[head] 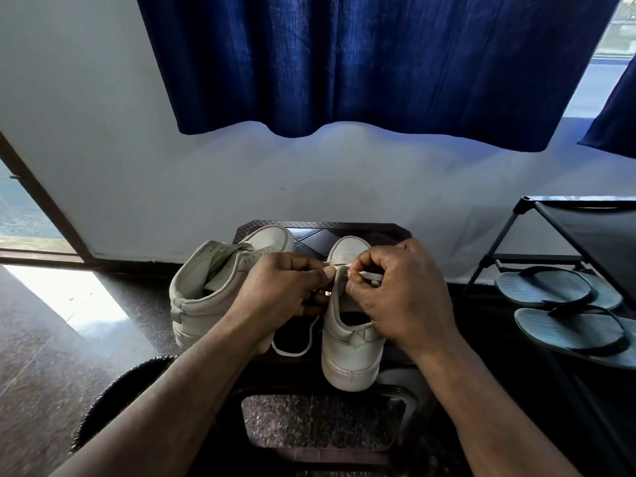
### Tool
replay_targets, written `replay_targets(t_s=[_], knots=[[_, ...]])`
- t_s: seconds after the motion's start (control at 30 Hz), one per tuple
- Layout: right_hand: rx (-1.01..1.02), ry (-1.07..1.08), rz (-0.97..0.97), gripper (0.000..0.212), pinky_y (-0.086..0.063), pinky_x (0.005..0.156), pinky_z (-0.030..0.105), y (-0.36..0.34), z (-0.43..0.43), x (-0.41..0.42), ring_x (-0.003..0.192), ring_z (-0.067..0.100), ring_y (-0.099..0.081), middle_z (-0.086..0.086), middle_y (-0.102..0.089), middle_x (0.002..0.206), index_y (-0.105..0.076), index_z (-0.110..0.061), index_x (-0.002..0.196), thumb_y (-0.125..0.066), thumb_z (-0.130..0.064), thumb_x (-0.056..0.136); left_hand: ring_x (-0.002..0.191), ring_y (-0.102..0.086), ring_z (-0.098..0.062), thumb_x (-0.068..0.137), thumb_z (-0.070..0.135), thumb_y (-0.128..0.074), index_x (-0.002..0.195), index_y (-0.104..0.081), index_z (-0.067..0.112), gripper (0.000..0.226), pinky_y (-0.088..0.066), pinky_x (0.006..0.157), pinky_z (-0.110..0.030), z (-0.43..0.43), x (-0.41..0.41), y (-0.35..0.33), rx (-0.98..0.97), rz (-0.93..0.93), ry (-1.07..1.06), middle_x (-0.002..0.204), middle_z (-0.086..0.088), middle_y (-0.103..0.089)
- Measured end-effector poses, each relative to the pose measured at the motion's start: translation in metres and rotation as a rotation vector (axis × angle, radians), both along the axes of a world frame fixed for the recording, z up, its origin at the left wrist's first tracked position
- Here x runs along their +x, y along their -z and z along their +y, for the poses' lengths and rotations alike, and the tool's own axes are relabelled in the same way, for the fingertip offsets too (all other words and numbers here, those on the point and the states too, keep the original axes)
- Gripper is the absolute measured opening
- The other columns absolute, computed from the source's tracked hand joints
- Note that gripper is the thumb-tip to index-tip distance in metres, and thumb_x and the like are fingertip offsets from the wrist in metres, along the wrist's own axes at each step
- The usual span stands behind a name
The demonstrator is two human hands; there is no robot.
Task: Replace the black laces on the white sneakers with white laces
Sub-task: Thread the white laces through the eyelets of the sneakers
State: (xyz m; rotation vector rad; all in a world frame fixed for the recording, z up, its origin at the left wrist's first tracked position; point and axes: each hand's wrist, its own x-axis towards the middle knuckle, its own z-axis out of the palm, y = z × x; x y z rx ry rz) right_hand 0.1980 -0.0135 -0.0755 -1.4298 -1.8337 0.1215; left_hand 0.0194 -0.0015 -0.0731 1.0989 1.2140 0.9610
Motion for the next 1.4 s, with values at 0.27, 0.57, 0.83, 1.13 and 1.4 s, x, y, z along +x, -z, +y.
replay_targets(t_s=[0.27,0.57,0.83,1.13,1.4], knots=[[-0.003,0.036,0.018,0.012,-0.053,0.071,0.033,0.001,0.001,-0.001,0.088,0.016,-0.056,-0.022,-0.045,0.076,-0.078,-0.026,0.090,-0.082,-0.029,0.079,0.074,-0.071,-0.022,0.085,0.029,-0.084,0.087,-0.081,0.008,0.021,-0.062,0.079,-0.042,-0.004,0.004,-0.006,0.086,0.095,0.024,0.087,-0.017,-0.078],[-0.025,-0.029,0.028,0.019,-0.055,0.074,0.039,0.006,0.008,0.001,0.083,0.010,-0.055,-0.019,-0.056,0.075,-0.075,-0.033,0.082,-0.064,-0.047,0.076,0.058,-0.058,-0.018,0.088,0.014,-0.076,0.074,-0.078,0.007,0.017,-0.046,0.051,-0.023,-0.001,0.004,0.000,0.111,0.179,-0.091,0.067,-0.012,-0.068],[-0.094,-0.064,0.158,0.016,-0.041,0.075,0.002,0.017,0.011,0.006,0.092,-0.006,-0.056,-0.010,-0.067,0.091,-0.079,-0.034,0.095,-0.084,-0.024,0.084,0.082,-0.067,-0.032,0.098,0.023,-0.070,0.098,-0.075,-0.002,0.026,-0.059,0.085,-0.048,0.000,0.001,-0.004,-0.013,-0.031,0.000,0.102,-0.028,-0.075],[-0.125,-0.060,0.122,0.031,-0.039,0.076,0.004,0.010,0.007,0.005,0.094,0.003,-0.055,-0.021,-0.057,0.086,-0.067,-0.043,0.095,-0.085,-0.023,0.080,0.069,-0.064,-0.025,0.102,0.013,-0.064,0.085,-0.069,0.007,0.018,-0.057,0.068,-0.033,0.006,0.014,0.009,-0.129,-0.084,-0.148,0.087,-0.018,-0.070],[-0.035,0.017,0.112,0.037,-0.040,0.081,0.006,0.012,0.006,0.011,0.092,0.010,-0.055,-0.020,-0.061,0.087,-0.071,-0.031,0.103,-0.074,-0.006,0.076,0.094,-0.066,-0.027,0.090,0.024,-0.059,0.097,-0.062,0.029,0.009,-0.054,0.081,-0.041,-0.003,-0.003,0.013,0.365,1.043,-0.084,0.099,0.003,-0.068]])
